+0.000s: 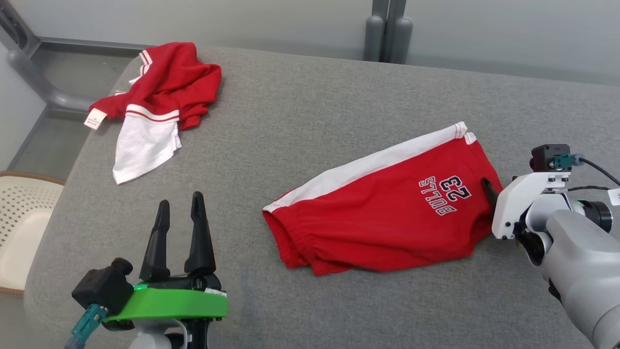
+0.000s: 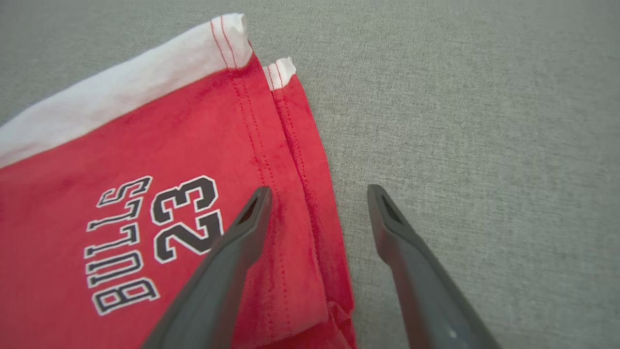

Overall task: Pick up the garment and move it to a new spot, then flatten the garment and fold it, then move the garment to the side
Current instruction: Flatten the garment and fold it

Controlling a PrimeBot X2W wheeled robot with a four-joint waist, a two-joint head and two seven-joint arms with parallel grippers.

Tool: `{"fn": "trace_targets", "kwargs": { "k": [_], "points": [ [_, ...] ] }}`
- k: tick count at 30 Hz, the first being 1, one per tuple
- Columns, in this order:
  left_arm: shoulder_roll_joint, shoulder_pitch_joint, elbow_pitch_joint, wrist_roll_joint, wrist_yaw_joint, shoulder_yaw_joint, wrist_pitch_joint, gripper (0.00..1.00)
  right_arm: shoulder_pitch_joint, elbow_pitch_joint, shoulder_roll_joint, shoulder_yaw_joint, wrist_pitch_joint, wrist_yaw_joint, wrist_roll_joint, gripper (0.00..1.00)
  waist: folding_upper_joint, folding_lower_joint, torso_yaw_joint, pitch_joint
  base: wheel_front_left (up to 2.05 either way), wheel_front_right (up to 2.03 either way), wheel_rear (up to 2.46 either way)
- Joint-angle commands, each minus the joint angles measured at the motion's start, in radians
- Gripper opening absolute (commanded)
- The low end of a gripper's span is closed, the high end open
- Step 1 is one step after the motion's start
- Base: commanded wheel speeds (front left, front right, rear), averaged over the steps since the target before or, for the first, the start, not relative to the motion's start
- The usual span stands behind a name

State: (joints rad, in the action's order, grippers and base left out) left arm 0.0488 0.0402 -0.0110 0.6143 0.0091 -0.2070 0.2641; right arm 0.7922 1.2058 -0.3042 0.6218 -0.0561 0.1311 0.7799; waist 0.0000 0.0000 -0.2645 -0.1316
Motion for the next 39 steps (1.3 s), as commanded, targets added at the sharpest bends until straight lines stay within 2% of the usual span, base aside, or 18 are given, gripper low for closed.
{"fn": "trace_targets", "kwargs": {
  "k": [1,8,10,12,14,24,39],
  "points": [
    [0.003,-0.016,0.006,-0.008,0.000,0.009,0.000,1.00,0.009,0.014,-0.003,0.001,0.007,-0.001,0.003,1.00,0.0000,0.0000,-0.026,-0.006,0.00,0.00,0.00],
    [0.003,-0.019,0.018,-0.020,0.001,0.026,0.000,1.00,-0.018,0.050,0.020,0.009,0.095,-0.001,0.031,1.00,0.0000,0.0000,-0.044,-0.007,0.00,0.00,0.00],
    [0.003,-0.020,0.019,-0.028,0.000,0.032,0.000,1.00,-0.023,0.060,0.026,0.014,0.116,-0.001,0.039,0.49,0.0000,0.0000,-0.040,-0.006,0.00,0.00,0.00],
    [0.003,-0.019,0.018,-0.036,-0.004,0.036,0.000,1.00,-0.023,0.062,0.029,0.016,0.118,-0.001,0.042,0.29,0.0000,0.0000,-0.032,-0.005,0.00,0.00,0.00],
    [0.003,-0.018,0.014,-0.038,-0.006,0.042,0.000,1.00,-0.023,0.062,0.030,0.017,0.103,-0.001,0.042,0.00,0.0000,0.0000,-0.023,-0.003,0.00,0.00,0.00],
    [0.003,-0.026,-0.025,-0.088,-0.018,0.078,0.000,1.00,-0.057,0.020,0.040,0.001,0.008,-0.001,0.088,0.00,0.0000,0.0000,0.067,0.030,0.00,0.00,0.00],
    [0.003,-0.054,-0.093,-0.163,-0.034,0.118,0.000,1.00,-0.216,-0.115,-0.014,-0.044,-0.153,-0.001,0.224,0.00,0.0000,0.0000,0.296,0.094,0.00,0.00,0.00]
  ]
}}
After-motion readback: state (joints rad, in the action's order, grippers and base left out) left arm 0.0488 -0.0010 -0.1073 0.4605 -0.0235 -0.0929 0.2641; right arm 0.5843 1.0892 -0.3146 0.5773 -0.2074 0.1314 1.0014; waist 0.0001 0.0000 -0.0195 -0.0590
